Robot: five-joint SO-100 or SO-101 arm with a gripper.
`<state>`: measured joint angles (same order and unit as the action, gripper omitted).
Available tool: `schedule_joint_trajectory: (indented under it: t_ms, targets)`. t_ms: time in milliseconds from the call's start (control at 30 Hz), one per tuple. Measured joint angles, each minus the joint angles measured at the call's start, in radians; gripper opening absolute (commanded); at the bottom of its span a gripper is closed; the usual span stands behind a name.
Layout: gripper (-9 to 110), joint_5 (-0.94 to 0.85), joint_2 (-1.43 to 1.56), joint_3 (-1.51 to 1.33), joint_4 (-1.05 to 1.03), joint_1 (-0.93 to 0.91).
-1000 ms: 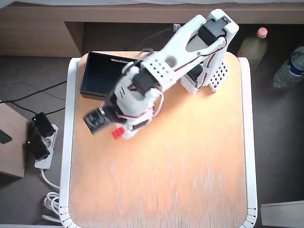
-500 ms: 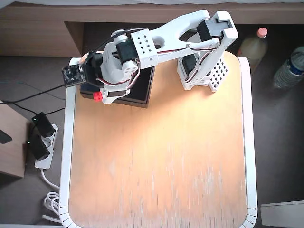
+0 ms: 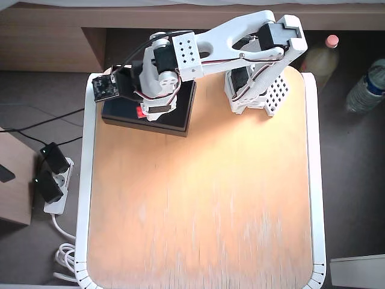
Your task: Grasp a lego block and put it in the bin.
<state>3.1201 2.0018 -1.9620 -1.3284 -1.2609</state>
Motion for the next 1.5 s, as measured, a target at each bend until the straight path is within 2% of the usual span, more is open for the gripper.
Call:
schedule_joint_trajectory:
  t_ms: [867,1500]
  targets:
    - [0,0.081,0.046,-0.04,-0.061,-0.127]
    - [14,0.081,0.046,-0.046,-0.031,-0.152]
